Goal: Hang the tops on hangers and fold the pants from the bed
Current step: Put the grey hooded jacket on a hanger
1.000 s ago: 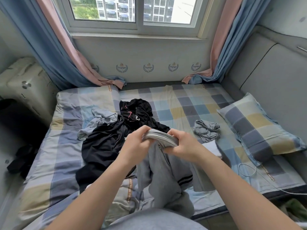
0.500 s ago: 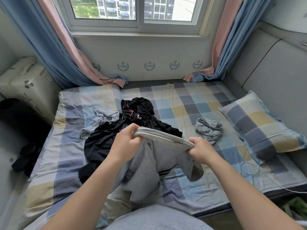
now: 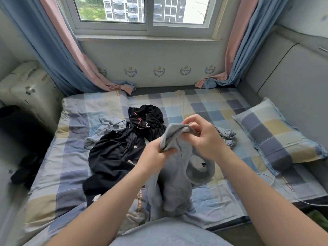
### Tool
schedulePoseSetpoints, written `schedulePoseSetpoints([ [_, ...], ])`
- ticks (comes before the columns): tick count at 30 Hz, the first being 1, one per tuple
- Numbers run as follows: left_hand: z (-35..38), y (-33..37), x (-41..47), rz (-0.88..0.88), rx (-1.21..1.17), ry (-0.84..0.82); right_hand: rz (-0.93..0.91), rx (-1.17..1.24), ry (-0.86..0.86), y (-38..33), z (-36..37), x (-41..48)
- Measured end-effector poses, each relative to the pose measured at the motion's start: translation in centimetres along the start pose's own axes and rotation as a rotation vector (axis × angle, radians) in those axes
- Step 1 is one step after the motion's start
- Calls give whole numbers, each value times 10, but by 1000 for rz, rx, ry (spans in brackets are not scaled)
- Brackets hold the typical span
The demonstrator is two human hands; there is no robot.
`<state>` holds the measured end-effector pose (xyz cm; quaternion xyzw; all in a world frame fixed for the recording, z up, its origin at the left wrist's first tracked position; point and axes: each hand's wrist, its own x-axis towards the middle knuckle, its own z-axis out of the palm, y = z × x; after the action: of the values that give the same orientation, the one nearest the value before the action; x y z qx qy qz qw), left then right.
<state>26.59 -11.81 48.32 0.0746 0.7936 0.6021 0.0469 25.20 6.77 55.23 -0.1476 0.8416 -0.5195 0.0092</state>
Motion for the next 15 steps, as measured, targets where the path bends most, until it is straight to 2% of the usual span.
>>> schedulePoseSetpoints([
  [2, -6, -6, 2, -56, -83, 82, 97, -50, 7, 13, -8, -5],
  [7, -14, -11, 0, -139, -264, 208, 521, -101, -149, 61, 2, -35],
  [10, -9, -12, -5, -164, -267, 210, 675, -21, -29, 83, 16, -45],
  [12, -5, -15, -10, -193, -272, 198, 770, 151, 104, 87, 18, -42],
  [15, -8, -21, -14, -262, -181, 51, 737, 245, 323, 86, 2, -26],
])
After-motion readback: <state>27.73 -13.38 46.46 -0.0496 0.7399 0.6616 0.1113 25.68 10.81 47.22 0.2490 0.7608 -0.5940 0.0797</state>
